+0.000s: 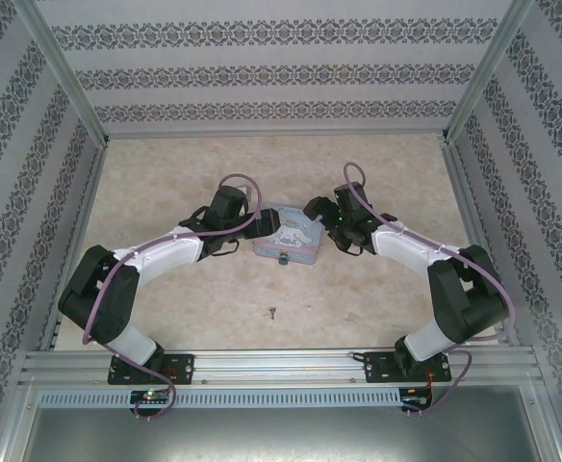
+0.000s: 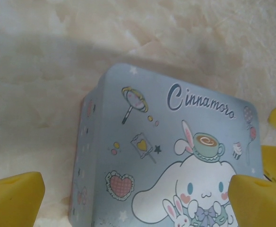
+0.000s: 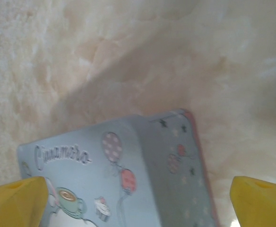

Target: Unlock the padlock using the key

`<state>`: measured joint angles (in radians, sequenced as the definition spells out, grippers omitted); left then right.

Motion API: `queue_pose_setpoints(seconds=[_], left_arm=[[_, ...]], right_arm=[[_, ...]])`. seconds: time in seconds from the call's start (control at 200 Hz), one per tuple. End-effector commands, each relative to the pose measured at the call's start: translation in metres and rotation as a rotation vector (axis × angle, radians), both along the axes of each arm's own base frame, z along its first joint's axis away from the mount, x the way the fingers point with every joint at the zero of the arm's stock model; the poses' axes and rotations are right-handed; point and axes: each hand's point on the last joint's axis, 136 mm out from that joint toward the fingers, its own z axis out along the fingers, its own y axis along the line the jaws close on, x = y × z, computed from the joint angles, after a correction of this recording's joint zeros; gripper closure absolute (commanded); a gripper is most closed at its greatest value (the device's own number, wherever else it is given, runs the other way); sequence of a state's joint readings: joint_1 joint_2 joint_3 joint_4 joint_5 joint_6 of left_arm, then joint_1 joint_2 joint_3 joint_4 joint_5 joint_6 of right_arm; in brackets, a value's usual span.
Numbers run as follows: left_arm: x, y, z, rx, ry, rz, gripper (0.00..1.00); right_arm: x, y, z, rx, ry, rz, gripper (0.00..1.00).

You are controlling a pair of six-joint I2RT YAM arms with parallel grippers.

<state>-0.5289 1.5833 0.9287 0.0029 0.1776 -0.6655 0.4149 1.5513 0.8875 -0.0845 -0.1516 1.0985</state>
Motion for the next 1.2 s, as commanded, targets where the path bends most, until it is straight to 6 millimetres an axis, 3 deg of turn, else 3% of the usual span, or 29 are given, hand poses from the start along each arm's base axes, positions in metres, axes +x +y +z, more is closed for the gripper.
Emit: queue_pose_setpoints(seconds=[0.0, 0.435, 0.809, 0.944, 1.104, 1.194], left_arm=[[0.003, -0.01, 0.004, -0.057, -0.018, 0.0, 0.0], [-0.012, -0.033, -0.001, -0.082, -0.004, -0.013, 0.0], [-0.018, -0.036, 0.0, -0.095, -0.006, 0.013, 0.0], [-0.013, -0.026, 0.011, -0.038, -0.048, 0.034, 0.01], [-0.003, -0.014, 0.04, 0.025, -0.119, 0.054, 0.01], [0.001, -0.008, 0.056, 0.035, -0.151, 0.059, 0.01]], right_arm=[[0.016, 0.015, 0.018, 0.079, -0.032, 0.003, 0.02], [0.032, 0.028, 0.013, 0.156, -0.01, -0.014, 0.02], [0.038, 0.028, 0.015, 0.168, -0.011, -0.023, 0.02], [0.035, 0.009, 0.014, 0.109, -0.01, -0.057, 0.02], [0.028, -0.042, 0.018, -0.037, 0.049, -0.164, 0.02], [0.025, -0.066, 0.021, -0.032, 0.094, -0.2, 0.02]])
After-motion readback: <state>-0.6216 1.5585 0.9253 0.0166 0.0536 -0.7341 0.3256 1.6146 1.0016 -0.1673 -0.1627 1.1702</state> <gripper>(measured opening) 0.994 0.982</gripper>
